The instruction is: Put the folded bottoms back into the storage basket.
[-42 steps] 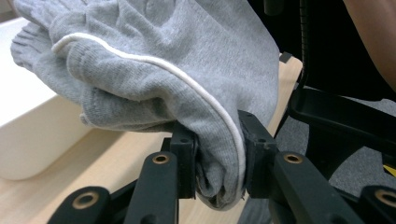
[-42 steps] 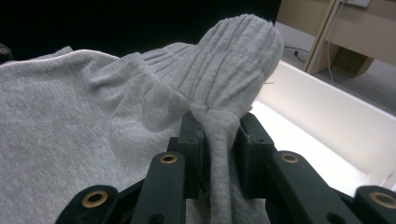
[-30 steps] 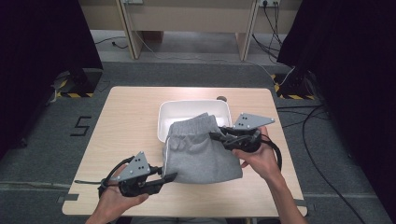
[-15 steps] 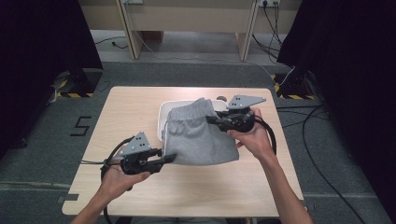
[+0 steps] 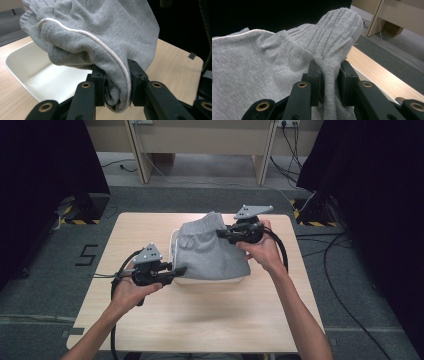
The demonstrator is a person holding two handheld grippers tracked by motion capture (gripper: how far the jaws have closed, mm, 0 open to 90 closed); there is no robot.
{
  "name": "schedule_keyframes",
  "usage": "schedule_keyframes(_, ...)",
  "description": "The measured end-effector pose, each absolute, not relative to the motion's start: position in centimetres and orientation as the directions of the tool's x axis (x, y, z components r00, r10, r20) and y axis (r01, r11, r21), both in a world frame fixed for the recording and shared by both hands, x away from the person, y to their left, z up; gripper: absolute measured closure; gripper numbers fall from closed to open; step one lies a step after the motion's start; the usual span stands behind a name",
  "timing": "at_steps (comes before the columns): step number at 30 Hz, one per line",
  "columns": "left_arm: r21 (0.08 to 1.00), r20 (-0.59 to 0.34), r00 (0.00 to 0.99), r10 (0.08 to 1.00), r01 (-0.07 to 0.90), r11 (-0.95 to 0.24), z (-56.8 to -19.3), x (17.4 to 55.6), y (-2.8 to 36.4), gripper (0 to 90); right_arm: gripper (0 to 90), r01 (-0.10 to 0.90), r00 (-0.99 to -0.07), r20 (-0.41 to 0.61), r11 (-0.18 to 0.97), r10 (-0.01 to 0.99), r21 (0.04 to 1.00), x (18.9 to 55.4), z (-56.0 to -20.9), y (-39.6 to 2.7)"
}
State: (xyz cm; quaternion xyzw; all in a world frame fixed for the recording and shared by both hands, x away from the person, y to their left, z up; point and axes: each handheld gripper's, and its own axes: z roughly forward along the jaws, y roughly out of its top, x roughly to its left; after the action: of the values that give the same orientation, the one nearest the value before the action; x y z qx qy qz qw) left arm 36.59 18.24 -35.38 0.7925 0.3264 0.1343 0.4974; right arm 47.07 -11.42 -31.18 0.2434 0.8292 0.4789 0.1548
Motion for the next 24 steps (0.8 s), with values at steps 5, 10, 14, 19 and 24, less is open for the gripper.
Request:
schedule_keyframes(5,0.871,-0.114,0.735,0.669,0.398,-0.290,-35.7,38.2,18.1,70.1,74.6,0.267,-0.826,-0.018,0.418,0.564,0.869,48.9,-31.4,-11.2)
schedule_keyframes(10,0.861,-0.111,0.721,0.684,0.413,-0.296,-35.9,39.6,17.8,70.1,74.6,0.280,-0.822,-0.008,0.417,0.569,0.865,50.5,-31.7,-11.2)
schedule_keyframes(14,0.854,-0.116,0.707,0.698,0.430,-0.294,-36.6,40.7,17.7,70.1,74.6,0.299,-0.812,0.003,0.411,0.584,0.861,51.7,-32.1,-11.1)
schedule_keyframes(19,0.841,-0.123,0.691,0.713,0.454,-0.295,-37.6,42.1,17.6,70.1,74.5,0.306,-0.808,0.006,0.410,0.590,0.859,52.7,-32.9,-10.9)
schedule_keyframes(24,0.828,-0.132,0.683,0.718,0.474,-0.298,-38.5,43.0,17.4,70.1,74.5,0.324,-0.799,0.006,0.422,0.602,0.847,53.6,-34.0,-10.7)
